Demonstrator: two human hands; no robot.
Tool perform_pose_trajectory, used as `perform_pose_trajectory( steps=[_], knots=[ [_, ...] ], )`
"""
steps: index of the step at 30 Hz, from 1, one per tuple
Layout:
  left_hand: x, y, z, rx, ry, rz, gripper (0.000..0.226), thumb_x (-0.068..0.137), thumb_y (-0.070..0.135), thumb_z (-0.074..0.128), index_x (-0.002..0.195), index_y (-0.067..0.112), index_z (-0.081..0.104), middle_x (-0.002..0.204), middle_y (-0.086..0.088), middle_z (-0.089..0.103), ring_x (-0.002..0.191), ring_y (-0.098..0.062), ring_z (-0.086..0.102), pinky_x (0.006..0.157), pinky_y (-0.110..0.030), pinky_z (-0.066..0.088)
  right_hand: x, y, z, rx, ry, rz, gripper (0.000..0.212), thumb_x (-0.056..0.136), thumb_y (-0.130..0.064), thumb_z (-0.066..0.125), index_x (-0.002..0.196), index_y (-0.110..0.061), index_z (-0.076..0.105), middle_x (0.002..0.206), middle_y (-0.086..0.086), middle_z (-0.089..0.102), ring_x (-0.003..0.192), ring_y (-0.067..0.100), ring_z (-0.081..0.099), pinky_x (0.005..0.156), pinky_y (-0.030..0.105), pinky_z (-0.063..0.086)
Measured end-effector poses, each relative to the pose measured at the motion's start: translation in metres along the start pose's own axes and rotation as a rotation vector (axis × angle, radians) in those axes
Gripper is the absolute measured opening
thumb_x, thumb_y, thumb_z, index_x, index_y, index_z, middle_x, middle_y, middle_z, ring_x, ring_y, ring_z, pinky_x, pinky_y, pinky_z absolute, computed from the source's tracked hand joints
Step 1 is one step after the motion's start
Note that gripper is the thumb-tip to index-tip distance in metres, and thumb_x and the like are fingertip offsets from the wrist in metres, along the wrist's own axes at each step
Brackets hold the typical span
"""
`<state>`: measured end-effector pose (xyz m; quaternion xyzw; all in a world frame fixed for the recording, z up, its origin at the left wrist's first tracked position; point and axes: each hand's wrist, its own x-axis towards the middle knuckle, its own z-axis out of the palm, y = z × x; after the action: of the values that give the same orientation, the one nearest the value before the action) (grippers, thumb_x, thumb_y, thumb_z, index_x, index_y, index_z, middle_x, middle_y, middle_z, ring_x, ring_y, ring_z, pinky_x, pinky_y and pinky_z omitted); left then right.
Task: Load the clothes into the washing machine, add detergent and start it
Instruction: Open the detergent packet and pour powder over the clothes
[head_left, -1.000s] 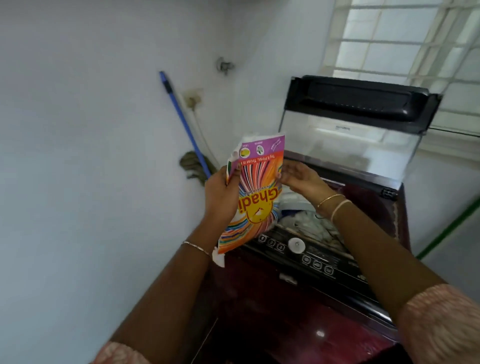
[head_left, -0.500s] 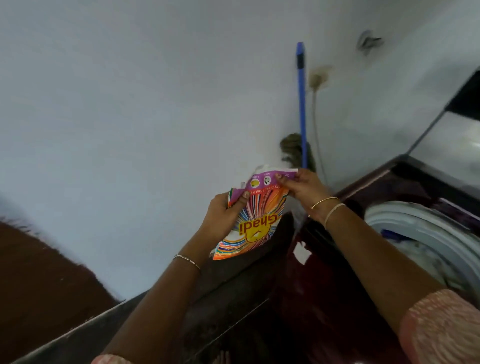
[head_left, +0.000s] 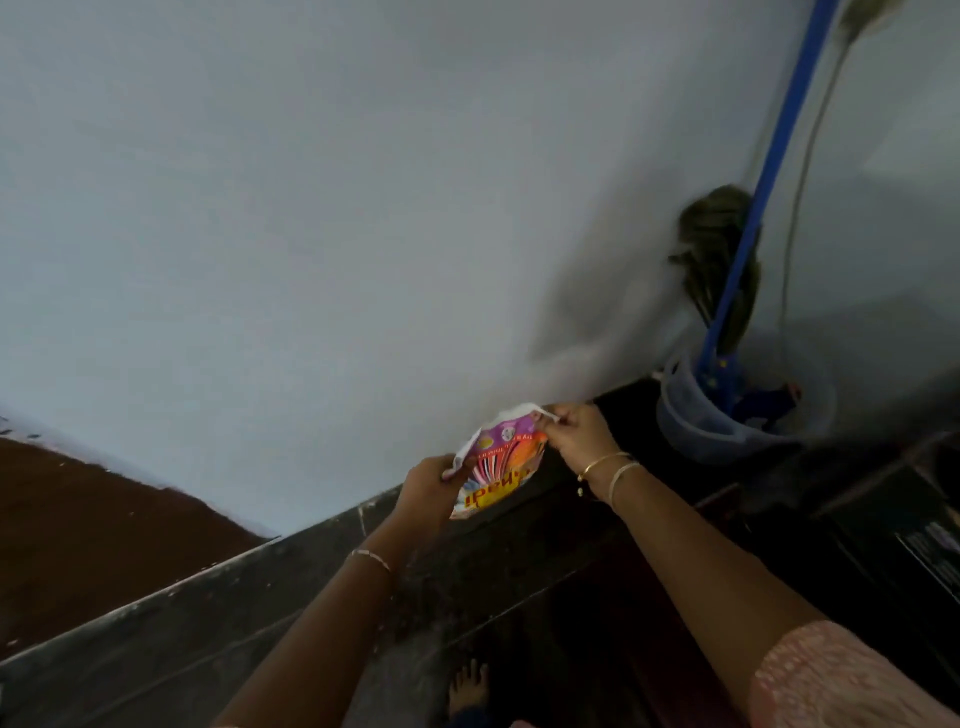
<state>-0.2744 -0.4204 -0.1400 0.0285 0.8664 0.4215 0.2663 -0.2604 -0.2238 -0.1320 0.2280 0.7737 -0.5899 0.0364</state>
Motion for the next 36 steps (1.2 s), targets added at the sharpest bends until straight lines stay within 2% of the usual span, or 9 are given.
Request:
perform_pose_trajectory(
  steps=[2,6,8,10,15,21,29,33,36],
  knots=[
    [0.033,-0.020,0.015,0.034,-0.009,-0.025,0.035,0.100,0.027,0.046,0.103,0.000,0.068,0.099,-0.020,0.069,0.082,-0.023,0.059,0.053,-0.026,0.028,0.030,0.028,0.011,-0.026,0.006,0.035,0.018,0.089,-0.013,0.062,0.099,-0.001,0.071,0.086,0.011,0.071,0.084,0.024,0.068,0.081,0.038,0.056],
    [0.106,-0.070,0.051,0.084,-0.058,-0.069,0.036,0.101,0.029,0.044,0.115,0.005,0.066,0.109,-0.015,0.070,0.091,-0.022,0.065,0.060,-0.020,0.039,0.086,0.090,0.031,-0.224,0.000,0.049,0.025,0.093,-0.024,0.057,0.101,-0.005,0.072,0.090,0.010,0.073,0.079,0.016,0.067,0.066,0.017,0.050],
    [0.140,-0.090,0.072,0.091,-0.072,-0.091,0.035,0.100,0.028,0.045,0.112,0.003,0.067,0.106,-0.015,0.071,0.079,-0.016,0.061,0.050,-0.008,0.037,0.114,0.123,0.039,-0.292,0.007,0.062,0.028,0.094,-0.027,0.054,0.105,-0.008,0.071,0.092,0.008,0.073,0.075,0.011,0.063,0.059,0.010,0.043],
    [0.173,-0.107,0.094,0.070,-0.069,-0.094,0.032,0.100,0.025,0.047,0.110,0.002,0.067,0.105,-0.015,0.071,0.075,-0.011,0.056,0.047,-0.002,0.036,0.142,0.155,0.046,-0.316,0.034,0.083,0.030,0.095,-0.030,0.051,0.106,-0.009,0.070,0.093,0.007,0.073,0.074,0.010,0.061,0.058,0.011,0.041],
    [0.253,-0.156,0.147,0.024,-0.040,-0.132,0.030,0.099,0.022,0.048,0.110,0.002,0.067,0.108,-0.015,0.070,0.083,-0.014,0.061,0.052,-0.007,0.035,0.215,0.225,0.066,-0.398,0.089,0.110,0.032,0.097,-0.032,0.048,0.106,-0.010,0.069,0.092,0.007,0.071,0.077,0.015,0.064,0.056,0.014,0.040],
    [0.324,-0.213,0.190,-0.022,-0.028,-0.185,0.033,0.100,0.024,0.047,0.105,-0.001,0.069,0.106,-0.018,0.071,0.092,-0.027,0.067,0.064,-0.021,0.038,0.288,0.290,0.104,-0.505,0.153,0.137,0.031,0.098,-0.027,0.045,0.107,-0.007,0.068,0.101,0.011,0.069,0.092,0.026,0.066,0.073,0.028,0.050],
    [0.392,-0.261,0.191,0.052,0.019,-0.217,0.036,0.100,0.024,0.045,0.100,-0.005,0.067,0.106,-0.024,0.069,0.096,-0.035,0.064,0.069,-0.027,0.039,0.348,0.329,0.144,-0.474,0.088,0.169,0.035,0.098,-0.027,0.044,0.104,-0.002,0.067,0.100,0.015,0.069,0.094,0.031,0.064,0.072,0.027,0.043],
    [0.413,-0.273,0.186,-0.025,0.195,-0.266,0.031,0.097,0.024,0.051,0.102,-0.003,0.066,0.108,-0.024,0.067,0.103,-0.037,0.061,0.073,-0.032,0.039,0.362,0.339,0.158,-0.290,0.067,0.161,0.029,0.095,-0.022,0.052,0.114,-0.003,0.064,0.108,0.017,0.068,0.103,0.033,0.062,0.083,0.031,0.046],
    [0.416,-0.276,0.191,-0.180,0.390,-0.357,0.030,0.093,0.031,0.058,0.108,0.006,0.066,0.108,-0.019,0.068,0.106,-0.035,0.060,0.075,-0.031,0.039,0.364,0.347,0.160,-0.109,0.112,0.280,0.060,0.085,-0.019,0.066,0.138,-0.004,0.041,0.131,0.019,0.056,0.121,0.033,0.053,0.102,0.040,0.043]
  ],
)
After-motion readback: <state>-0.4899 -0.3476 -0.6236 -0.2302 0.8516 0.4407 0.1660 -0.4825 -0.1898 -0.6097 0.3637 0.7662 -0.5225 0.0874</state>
